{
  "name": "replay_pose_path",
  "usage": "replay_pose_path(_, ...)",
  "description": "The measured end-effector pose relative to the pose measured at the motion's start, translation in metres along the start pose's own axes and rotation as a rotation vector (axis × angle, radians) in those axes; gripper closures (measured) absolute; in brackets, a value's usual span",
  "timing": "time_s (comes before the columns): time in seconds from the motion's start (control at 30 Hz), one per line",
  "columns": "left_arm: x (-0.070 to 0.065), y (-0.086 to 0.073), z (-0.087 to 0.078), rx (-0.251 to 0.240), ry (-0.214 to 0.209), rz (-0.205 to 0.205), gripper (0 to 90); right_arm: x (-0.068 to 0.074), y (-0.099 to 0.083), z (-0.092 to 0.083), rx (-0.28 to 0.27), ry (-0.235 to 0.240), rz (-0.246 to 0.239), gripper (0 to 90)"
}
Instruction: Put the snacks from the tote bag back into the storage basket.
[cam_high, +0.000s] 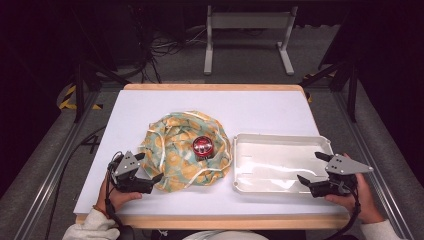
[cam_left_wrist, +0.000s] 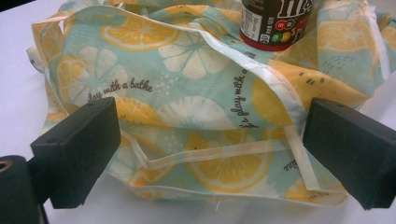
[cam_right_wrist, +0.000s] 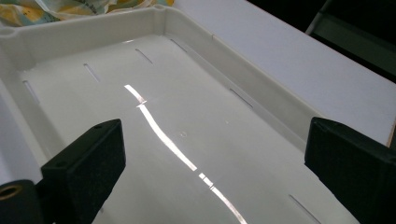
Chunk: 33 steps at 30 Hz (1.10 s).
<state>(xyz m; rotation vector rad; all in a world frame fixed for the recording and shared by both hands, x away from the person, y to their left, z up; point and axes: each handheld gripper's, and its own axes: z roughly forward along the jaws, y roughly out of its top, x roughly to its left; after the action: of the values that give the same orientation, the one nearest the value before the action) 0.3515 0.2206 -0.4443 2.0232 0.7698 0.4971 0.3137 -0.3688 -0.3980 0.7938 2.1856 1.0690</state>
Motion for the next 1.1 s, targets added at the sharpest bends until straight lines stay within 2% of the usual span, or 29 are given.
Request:
replay_pose_path(0.1, -0.001, -0.001, -0.002, -0.004, 0.002, -0.001, 5.0, 0.001, -0.001, 0.003, 0.009, -0.006, -0.015, 6.2)
replay_pose_path(0.37, -0.001, -0.004, -0.005, -0.01, 0.005, 0.001, 5.2, 0.001, 0.003, 0.008, 0.016, 0.006, -0.012, 7.4)
replay_pose_path(0.43, -0.002, -0.005, -0.006, -0.009, 0.0, 0.002, 5.2, 0.001, 0.005, 0.01, 0.024, 0.02, -0.005, 7.4)
replay_pose_path(0.57, -0.002, -0.005, -0.005, -0.003, 0.005, 0.006, 5.2, 0.003, 0.01, 0.014, 0.045, 0.043, -0.031, 9.4)
replay_pose_path(0.73, -0.002, -0.005, -0.005, 0.006, 0.018, 0.001, 5.3, 0.003, 0.025, 0.023, 0.066, 0.111, -0.061, 15.8)
replay_pose_path(0.87, -0.003, -0.006, -0.006, 0.01, 0.02, -0.003, 5.3, 0.004, 0.039, 0.036, 0.104, 0.126, -0.1, 17.1)
replay_pose_path(0.93, -0.003, -0.006, -0.007, 0.009, 0.019, 0.0, 5.4, 0.004, 0.047, 0.042, 0.099, 0.12, -0.135, 21.8)
replay_pose_path(1.03, -0.002, -0.007, -0.007, 0.011, 0.015, -0.002, 5.5, 0.005, 0.061, 0.052, 0.099, 0.121, -0.163, 19.6)
replay_pose_path(1.1, -0.002, -0.007, -0.007, 0.009, 0.012, -0.002, 5.5, 0.008, 0.07, 0.059, 0.1, 0.142, -0.174, 18.1)
